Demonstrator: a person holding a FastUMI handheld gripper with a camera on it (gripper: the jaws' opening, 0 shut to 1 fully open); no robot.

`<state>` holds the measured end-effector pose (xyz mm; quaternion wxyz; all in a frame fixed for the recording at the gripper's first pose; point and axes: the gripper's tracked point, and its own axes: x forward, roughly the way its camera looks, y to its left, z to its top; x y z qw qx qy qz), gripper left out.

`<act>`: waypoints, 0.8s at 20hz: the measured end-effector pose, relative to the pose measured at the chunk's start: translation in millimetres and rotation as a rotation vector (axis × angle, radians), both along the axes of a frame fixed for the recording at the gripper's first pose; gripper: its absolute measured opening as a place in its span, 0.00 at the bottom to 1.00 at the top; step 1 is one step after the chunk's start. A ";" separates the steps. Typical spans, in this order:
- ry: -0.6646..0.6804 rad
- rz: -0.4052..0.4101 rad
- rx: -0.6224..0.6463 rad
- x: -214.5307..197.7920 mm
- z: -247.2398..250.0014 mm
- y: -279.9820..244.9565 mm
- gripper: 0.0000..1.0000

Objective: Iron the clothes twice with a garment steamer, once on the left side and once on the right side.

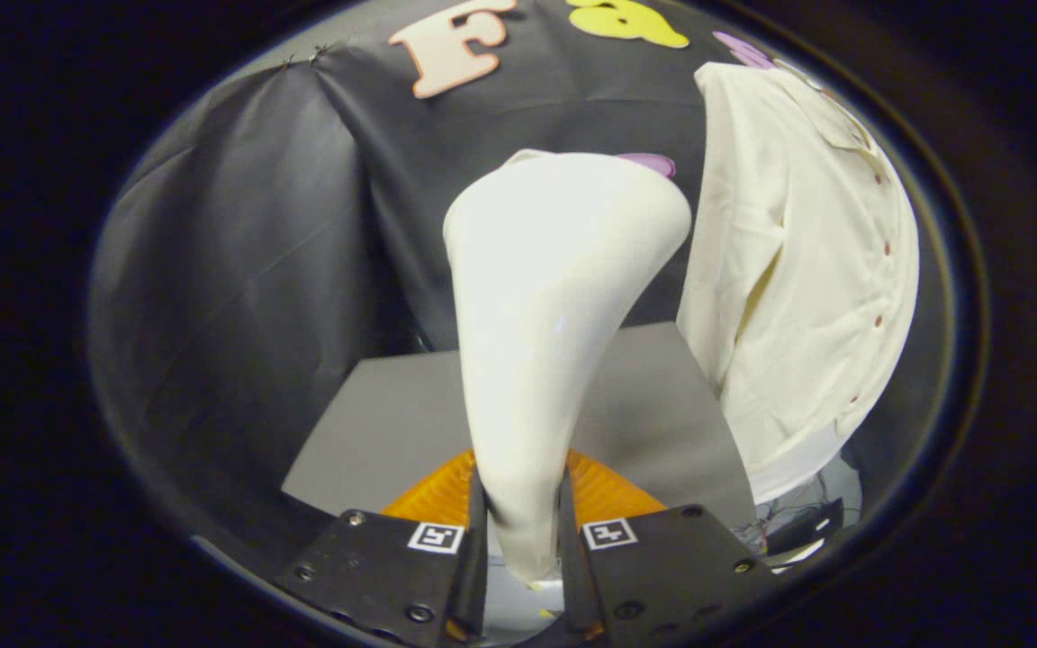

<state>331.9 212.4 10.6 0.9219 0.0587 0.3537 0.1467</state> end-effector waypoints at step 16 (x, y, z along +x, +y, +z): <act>-0.245 -0.263 -0.154 53.6 95.3 -181.0 0.34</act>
